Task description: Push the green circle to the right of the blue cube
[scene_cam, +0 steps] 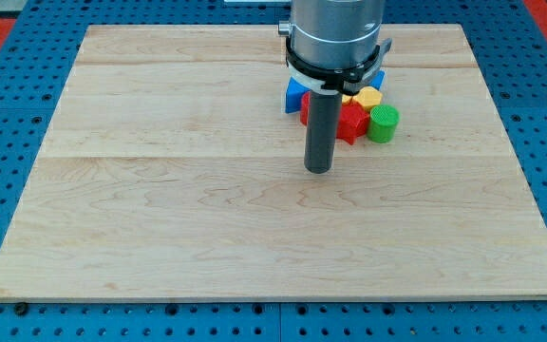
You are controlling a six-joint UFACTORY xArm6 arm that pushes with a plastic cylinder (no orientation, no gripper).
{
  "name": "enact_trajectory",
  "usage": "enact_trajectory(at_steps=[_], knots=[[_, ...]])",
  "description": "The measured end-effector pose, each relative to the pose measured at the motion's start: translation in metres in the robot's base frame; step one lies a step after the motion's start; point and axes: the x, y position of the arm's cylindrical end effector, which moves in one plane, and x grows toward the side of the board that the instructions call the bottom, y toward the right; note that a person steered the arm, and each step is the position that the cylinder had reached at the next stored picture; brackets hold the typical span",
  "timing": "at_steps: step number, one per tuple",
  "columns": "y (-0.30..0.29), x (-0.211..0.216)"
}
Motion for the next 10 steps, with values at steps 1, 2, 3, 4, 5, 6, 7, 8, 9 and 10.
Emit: enact_trajectory(at_steps=[1,2,3,4,5,6,7,8,9,10], knots=[[0.000,0.000],[0.001,0.000],[0.004,0.000],[0.009,0.000],[0.011,0.000],[0.011,0.000],[0.011,0.000],[0.017,0.005],[0.049,0.008],[0.060,0.004]])
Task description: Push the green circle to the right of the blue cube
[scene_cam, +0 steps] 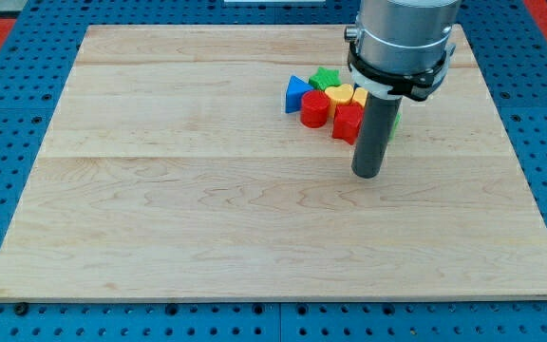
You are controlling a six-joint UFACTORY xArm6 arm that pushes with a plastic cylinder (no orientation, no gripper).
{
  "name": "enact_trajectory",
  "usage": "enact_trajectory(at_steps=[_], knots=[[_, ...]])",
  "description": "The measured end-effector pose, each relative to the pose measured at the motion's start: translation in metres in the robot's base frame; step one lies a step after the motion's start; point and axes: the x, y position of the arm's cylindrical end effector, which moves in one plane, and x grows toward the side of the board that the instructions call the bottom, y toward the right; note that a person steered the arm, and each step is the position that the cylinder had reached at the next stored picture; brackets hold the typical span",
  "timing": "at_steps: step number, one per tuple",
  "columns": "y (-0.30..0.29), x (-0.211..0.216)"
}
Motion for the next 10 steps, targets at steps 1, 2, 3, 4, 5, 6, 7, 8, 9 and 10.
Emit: enact_trajectory(at_steps=[1,2,3,4,5,6,7,8,9,10], knots=[[0.012,-0.027],[0.020,-0.048],[0.026,-0.057],[0.028,-0.065],[0.028,-0.073],[0.028,-0.082],[0.028,-0.088],[0.028,-0.093],[0.028,-0.098],[0.028,-0.105]])
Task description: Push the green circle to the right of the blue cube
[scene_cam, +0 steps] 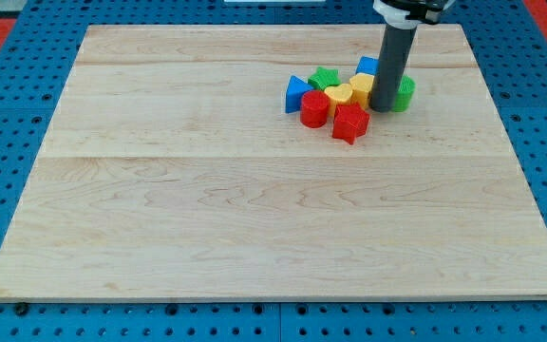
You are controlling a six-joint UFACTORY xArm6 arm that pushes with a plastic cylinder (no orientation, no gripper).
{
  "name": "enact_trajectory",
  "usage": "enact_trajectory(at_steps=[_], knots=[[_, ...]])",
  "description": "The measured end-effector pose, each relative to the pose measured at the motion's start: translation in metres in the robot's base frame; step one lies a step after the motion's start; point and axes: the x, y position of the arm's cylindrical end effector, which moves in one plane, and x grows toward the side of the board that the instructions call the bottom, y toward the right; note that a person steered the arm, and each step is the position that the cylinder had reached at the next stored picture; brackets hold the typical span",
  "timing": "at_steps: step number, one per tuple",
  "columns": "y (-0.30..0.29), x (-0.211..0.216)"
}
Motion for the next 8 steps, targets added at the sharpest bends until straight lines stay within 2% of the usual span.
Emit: enact_trajectory(at_steps=[7,8], knots=[[0.078,0.001],[0.078,-0.031]])
